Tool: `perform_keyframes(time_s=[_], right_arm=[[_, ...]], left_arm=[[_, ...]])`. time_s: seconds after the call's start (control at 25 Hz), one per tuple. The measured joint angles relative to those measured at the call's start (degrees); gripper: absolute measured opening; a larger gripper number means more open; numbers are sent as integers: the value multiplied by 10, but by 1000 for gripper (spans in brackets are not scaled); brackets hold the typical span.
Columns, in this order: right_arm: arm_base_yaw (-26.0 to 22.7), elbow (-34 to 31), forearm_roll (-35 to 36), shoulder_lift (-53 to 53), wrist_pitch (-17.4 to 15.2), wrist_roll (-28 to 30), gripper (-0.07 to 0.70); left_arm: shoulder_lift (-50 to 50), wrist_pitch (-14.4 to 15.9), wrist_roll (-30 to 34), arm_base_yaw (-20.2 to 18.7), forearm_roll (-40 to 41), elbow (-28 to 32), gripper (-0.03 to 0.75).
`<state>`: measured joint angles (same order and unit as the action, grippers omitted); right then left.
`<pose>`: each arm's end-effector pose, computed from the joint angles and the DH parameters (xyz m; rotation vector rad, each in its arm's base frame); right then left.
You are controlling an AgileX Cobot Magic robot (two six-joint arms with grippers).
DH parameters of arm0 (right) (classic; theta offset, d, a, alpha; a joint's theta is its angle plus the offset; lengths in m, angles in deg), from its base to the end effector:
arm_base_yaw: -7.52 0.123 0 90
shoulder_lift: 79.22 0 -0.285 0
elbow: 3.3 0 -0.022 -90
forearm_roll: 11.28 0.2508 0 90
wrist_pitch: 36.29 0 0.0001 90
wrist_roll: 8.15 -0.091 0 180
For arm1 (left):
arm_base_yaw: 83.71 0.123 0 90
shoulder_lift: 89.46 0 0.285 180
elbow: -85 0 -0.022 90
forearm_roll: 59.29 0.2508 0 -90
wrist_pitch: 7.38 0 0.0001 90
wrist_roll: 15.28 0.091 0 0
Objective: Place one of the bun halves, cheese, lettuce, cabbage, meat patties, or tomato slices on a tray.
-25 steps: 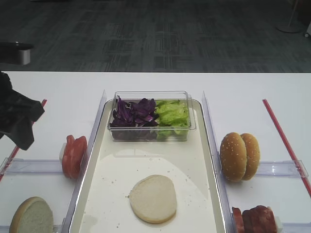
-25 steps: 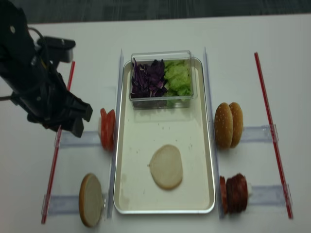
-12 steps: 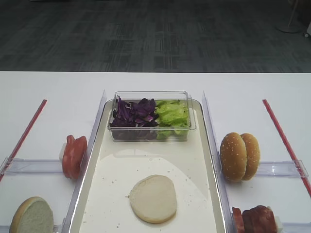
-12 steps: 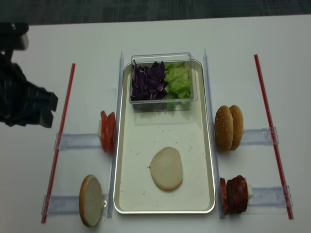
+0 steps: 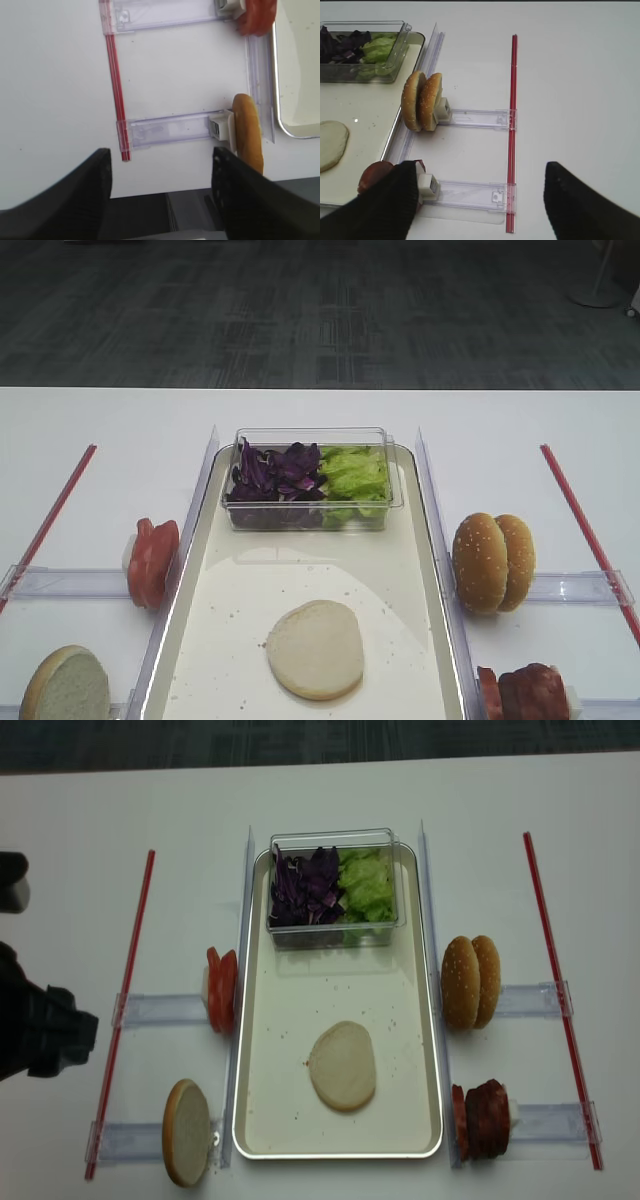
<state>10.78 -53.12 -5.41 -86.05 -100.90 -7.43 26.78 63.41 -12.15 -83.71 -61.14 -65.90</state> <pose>-0.0085 0.0079 0.2662 -0.0821 2.1138 0.1505 0.1511 -0.0028 0.3008 0.0691 2.8545 -0.0345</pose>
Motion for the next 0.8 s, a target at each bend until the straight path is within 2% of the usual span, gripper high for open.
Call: perform_keyframes(time_s=[0.24,0.48,0.8], right_arm=[[0,0,0,0,0,0,549],[0,0,0,0,0,0,549],[0,0,0,0,0,0,549]], left_arm=[[75,-26,0,0,0,43,400],[147,-36,0,0,0,101,401],[226,-78,0,0,0,180,400]])
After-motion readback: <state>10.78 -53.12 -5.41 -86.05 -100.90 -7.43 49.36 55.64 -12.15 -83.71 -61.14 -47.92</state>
